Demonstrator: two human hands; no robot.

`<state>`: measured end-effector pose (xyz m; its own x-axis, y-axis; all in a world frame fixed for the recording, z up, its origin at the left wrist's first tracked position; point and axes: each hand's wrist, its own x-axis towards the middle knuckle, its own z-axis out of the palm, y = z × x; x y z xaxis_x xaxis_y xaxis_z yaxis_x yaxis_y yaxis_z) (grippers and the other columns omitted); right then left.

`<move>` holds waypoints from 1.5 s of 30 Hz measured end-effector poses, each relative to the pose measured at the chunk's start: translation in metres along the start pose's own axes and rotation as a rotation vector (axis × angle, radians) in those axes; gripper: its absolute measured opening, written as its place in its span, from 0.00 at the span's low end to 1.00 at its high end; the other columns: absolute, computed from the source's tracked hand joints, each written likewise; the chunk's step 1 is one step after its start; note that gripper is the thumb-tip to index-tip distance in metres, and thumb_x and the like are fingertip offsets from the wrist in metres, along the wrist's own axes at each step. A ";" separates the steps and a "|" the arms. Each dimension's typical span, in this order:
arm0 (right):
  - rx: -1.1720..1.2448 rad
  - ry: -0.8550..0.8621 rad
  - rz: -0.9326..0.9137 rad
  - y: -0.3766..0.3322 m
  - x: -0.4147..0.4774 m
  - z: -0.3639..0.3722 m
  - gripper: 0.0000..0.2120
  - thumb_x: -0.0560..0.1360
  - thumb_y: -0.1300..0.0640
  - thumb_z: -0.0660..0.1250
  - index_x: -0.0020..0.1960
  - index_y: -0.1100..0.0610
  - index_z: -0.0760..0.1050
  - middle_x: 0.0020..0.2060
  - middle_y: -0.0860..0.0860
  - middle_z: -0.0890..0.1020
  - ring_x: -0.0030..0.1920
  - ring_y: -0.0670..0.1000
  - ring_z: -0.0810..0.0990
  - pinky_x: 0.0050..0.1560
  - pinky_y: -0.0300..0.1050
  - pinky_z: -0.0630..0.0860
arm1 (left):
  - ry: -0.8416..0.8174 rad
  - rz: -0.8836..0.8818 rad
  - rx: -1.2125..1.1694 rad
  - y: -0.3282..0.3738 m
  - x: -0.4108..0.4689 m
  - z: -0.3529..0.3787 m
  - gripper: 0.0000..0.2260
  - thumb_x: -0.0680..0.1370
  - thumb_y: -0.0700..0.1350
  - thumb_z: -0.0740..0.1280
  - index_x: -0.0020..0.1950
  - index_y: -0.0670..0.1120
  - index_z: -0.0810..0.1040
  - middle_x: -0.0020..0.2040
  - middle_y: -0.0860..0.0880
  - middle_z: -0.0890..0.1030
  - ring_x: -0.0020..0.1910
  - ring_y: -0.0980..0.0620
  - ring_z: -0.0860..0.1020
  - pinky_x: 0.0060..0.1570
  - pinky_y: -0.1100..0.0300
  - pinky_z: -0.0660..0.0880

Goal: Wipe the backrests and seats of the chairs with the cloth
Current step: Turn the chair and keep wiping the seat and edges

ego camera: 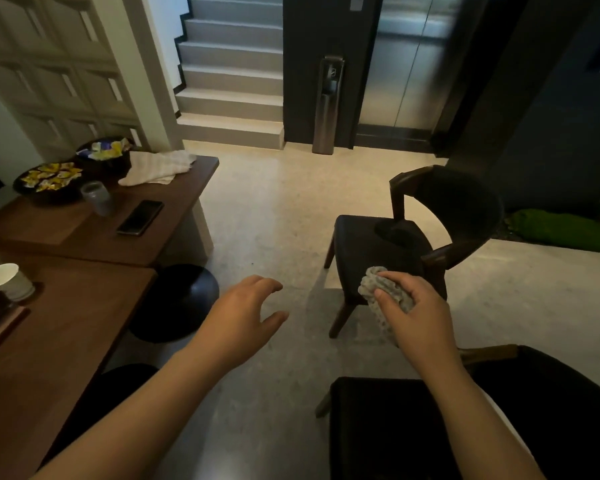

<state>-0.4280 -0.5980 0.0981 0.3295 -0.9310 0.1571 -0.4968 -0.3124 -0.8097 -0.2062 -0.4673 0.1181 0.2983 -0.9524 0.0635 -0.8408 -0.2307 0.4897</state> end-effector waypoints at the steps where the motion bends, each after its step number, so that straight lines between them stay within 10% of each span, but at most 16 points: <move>1: -0.010 0.016 0.014 -0.001 0.004 0.003 0.13 0.76 0.52 0.69 0.60 0.43 0.75 0.51 0.38 0.74 0.49 0.35 0.74 0.42 0.26 0.67 | -0.012 0.016 0.003 -0.004 0.010 0.000 0.21 0.77 0.55 0.67 0.69 0.52 0.72 0.65 0.54 0.74 0.61 0.55 0.74 0.57 0.62 0.71; 17: -0.070 0.385 0.356 -0.017 0.019 0.049 0.12 0.77 0.54 0.68 0.60 0.50 0.78 0.51 0.44 0.78 0.52 0.42 0.76 0.50 0.33 0.70 | -0.316 0.417 -0.030 -0.042 0.177 0.009 0.21 0.78 0.53 0.68 0.70 0.52 0.71 0.64 0.52 0.74 0.61 0.54 0.74 0.56 0.65 0.69; 45: -0.087 1.298 1.132 0.088 -0.071 -0.009 0.13 0.77 0.50 0.67 0.61 0.43 0.75 0.49 0.37 0.77 0.48 0.34 0.75 0.45 0.28 0.69 | -1.051 1.383 0.061 0.241 0.241 0.223 0.18 0.78 0.53 0.66 0.67 0.52 0.71 0.61 0.54 0.73 0.59 0.57 0.72 0.58 0.60 0.71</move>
<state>-0.5023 -0.5606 0.0206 -0.9778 -0.1972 -0.0714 -0.0592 0.5862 -0.8080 -0.4373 -0.7972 0.0570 -0.9722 -0.1438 -0.1851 -0.2223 0.8157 0.5340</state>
